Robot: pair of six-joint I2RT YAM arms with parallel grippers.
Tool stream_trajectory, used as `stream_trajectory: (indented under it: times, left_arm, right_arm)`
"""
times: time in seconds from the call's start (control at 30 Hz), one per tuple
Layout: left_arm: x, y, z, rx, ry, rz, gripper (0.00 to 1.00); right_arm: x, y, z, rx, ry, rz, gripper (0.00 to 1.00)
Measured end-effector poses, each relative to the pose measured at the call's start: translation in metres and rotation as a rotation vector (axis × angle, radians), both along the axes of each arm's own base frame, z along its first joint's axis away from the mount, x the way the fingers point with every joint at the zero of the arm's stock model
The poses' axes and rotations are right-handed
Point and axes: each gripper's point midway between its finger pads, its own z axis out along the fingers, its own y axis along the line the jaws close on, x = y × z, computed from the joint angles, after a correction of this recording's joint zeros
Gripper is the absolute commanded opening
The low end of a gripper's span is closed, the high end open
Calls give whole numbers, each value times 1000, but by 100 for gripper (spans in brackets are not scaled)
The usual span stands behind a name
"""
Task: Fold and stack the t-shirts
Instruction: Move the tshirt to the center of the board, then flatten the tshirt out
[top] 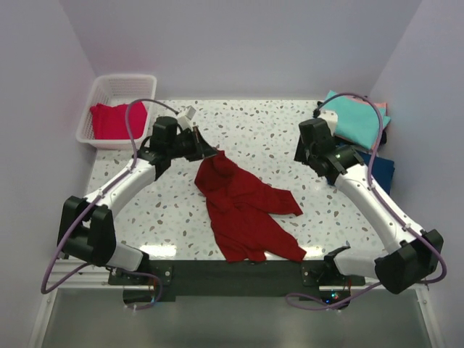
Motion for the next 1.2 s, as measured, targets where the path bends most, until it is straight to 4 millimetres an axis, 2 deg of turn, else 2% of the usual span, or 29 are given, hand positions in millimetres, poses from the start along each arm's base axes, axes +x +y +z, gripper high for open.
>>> stream_trajectory:
  times: [0.07, 0.13, 0.27, 0.43, 0.67, 0.83, 1.0, 1.2]
  left_arm:
    - [-1, 17, -37, 98, 61, 81, 0]
    - [4, 35, -58, 184, 83, 174, 0]
    - [11, 73, -85, 323, 128, 371, 0]
    - [3, 122, -111, 478, 234, 623, 0]
    - [2, 147, -112, 551, 246, 755, 0]
    - [18, 154, -83, 550, 187, 816, 0]
    - [31, 153, -62, 529, 141, 837, 0]
    - [31, 153, -71, 556, 168, 831, 0]
  right_arm:
    - [1, 9, -10, 21, 30, 39, 50]
    - [3, 20, -24, 39, 72, 81, 51]
    - [4, 43, -59, 80, 185, 173, 51]
    - [-11, 72, -102, 149, 349, 297, 51]
    - [-48, 116, -121, 209, 499, 498, 51]
    - [-84, 136, -136, 206, 616, 631, 52]
    - [-115, 137, -153, 201, 733, 704, 52]
    - [-131, 128, -181, 177, 868, 697, 51]
